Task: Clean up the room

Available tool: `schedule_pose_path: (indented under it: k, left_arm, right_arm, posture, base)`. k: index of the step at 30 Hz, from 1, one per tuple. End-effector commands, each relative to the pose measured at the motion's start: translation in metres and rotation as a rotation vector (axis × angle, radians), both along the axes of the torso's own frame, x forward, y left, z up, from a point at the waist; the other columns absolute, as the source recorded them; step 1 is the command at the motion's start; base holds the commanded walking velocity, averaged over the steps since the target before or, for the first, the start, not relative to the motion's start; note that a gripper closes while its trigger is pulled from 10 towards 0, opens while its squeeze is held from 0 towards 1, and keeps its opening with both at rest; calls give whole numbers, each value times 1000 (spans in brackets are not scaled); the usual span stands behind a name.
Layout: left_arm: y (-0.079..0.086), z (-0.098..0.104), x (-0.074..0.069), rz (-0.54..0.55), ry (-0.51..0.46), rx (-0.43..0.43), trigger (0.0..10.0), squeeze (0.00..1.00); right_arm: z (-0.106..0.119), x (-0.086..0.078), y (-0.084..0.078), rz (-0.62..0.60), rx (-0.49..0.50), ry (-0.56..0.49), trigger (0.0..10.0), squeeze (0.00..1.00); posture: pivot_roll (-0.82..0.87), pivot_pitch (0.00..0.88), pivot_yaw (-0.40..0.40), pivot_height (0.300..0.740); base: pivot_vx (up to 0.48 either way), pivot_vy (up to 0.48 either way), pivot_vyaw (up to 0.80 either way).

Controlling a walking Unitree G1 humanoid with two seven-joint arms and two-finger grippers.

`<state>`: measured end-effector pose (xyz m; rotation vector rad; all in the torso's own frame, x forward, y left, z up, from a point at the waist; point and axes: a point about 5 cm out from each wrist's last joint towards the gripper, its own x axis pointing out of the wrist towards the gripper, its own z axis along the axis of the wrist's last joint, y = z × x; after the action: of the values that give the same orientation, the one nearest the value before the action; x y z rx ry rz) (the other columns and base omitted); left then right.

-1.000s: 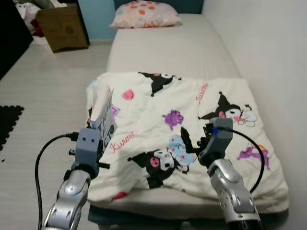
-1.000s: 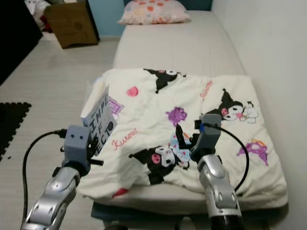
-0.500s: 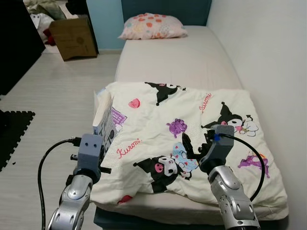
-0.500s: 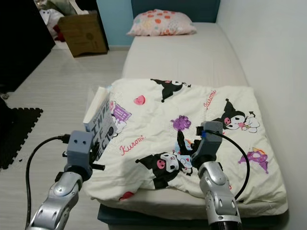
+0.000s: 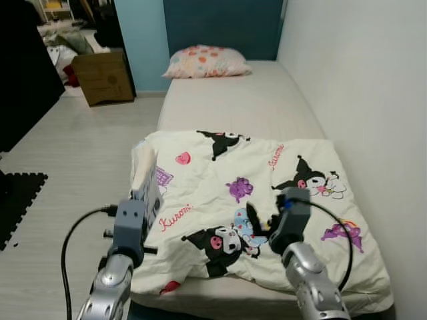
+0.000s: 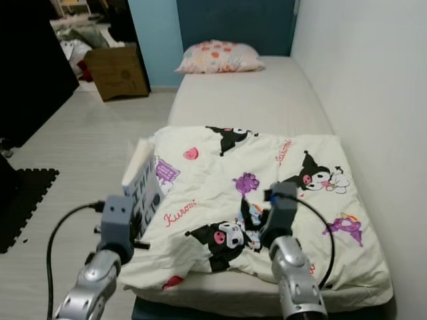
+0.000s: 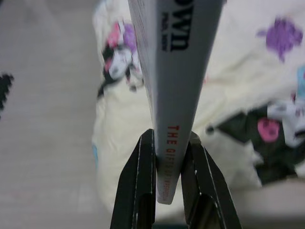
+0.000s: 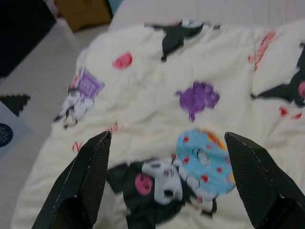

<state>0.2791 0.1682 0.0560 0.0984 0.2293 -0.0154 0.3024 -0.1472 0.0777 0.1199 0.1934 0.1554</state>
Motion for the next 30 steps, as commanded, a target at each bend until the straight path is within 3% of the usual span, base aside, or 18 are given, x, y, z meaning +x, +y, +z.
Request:
schedule_pose_path:
  k: [1,3,6,11,19,24,30]
  left_arm:
    - [2,-15,-6,6,26,17,10000,0]
    - [2,-15,-6,6,26,17,10000,0]
    - [8,-51,-23,16,150,102,10000,0]
    - [8,-58,-25,16,179,91,10000,0]
    - [1,-53,-13,-18,135,89,10000,0]
    - [-1,-43,3,40,95,14,10000,0]
    - [-2,-41,7,35,86,13,10000,0]
  right_arm:
    - [-18,-4,6,4,-14,59,10000,0]
    - [-18,-4,6,4,-14,59,10000,0]
    - [-52,-13,16,19,-123,176,10000,0]
    - [-65,-17,11,6,-126,224,10000,0]
    - [-73,-18,3,-24,-149,244,10000,0]
    - [-71,-12,5,-22,-151,221,10000,0]
    - [-71,-10,6,-12,-125,227,10000,0]
  posture:
    - [-24,78,25,740]
    - [-24,78,25,740]
    - [-22,70,22,740]
    - [-16,71,19,740]
    - [-16,93,17,740]
    - [-17,116,4,740]
    - [-15,123,0,740]
  base:
    - [0,0,0]
    - [0,0,0]
    - [0,0,0]
    - [0,0,0]
    - [0,0,0]
    - [0,0,0]
    - [0,0,0]
